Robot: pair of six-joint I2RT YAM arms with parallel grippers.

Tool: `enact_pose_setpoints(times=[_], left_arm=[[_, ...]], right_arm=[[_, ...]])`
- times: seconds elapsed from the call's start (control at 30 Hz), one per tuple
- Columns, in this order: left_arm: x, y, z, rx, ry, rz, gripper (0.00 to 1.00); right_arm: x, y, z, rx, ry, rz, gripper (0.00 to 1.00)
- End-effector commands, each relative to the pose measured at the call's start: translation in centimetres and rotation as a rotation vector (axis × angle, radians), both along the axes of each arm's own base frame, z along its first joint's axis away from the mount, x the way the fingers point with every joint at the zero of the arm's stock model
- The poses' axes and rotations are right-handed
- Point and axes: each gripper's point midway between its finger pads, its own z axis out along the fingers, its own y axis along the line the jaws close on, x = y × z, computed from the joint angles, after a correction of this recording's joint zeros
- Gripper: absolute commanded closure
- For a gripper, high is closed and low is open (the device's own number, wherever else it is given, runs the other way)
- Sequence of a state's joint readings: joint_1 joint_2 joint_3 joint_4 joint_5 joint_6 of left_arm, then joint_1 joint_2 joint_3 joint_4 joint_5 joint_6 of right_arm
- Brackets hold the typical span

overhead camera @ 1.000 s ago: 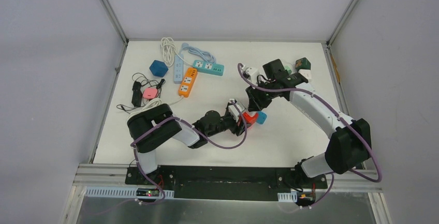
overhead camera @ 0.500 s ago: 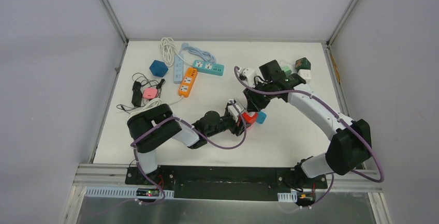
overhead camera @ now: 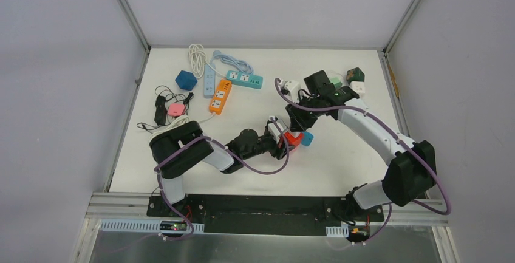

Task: Pull the plug off the socket
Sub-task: Remove the plug from the socket.

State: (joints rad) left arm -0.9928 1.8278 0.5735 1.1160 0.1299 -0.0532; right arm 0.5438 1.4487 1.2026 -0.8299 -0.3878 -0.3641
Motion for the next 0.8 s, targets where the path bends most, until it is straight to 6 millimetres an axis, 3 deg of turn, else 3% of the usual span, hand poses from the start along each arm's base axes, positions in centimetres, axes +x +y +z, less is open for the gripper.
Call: enact_pose_setpoints(times=[0.0, 0.13, 0.2, 0.33, 0.47, 0.53, 0.63, 0.77], left_arm=[[-0.2, 1.5, -4.4, 0.115, 0.121, 0.014, 1.00], [-0.1, 1.4, -4.6, 0.128, 0.124, 0.008, 1.00], [-0.1, 1.2, -4.6, 0.129, 0.123, 0.002, 1.00], [-0.1, 1.0, -4.7, 0.130, 0.124, -0.006, 1.00], [-0.1, 0.8, -4.9, 0.140, 0.129, -0.016, 1.00], [0.1, 0.7, -4.8, 0.140, 0.130, -0.011, 1.00], [0.1, 0.8, -4.9, 0.138, 0.131, -0.008, 1.00], [0.1, 0.6, -5.0, 0.138, 0.132, -0.016, 1.00]], right_arm=[[-4.0, 2.5, 2.1, 0.101, 0.048, 0.160, 1.00], [-1.7, -0.2, 2.3, 0.092, 0.025, 0.043, 1.00], [-1.5, -0.7, 2.4, 0.105, 0.032, 0.022, 1.00], [-2.1, 0.2, 3.2, 0.146, 0.043, 0.049, 1.00], [-4.1, 2.9, 4.6, 0.173, 0.015, 0.158, 1.00], [-4.1, 3.1, 4.3, 0.157, 0.024, 0.170, 1.00], [-3.8, 2.1, 3.7, 0.136, 0.020, 0.146, 1.00], [-2.4, -0.4, 4.4, 0.175, 0.012, 0.053, 1.00]])
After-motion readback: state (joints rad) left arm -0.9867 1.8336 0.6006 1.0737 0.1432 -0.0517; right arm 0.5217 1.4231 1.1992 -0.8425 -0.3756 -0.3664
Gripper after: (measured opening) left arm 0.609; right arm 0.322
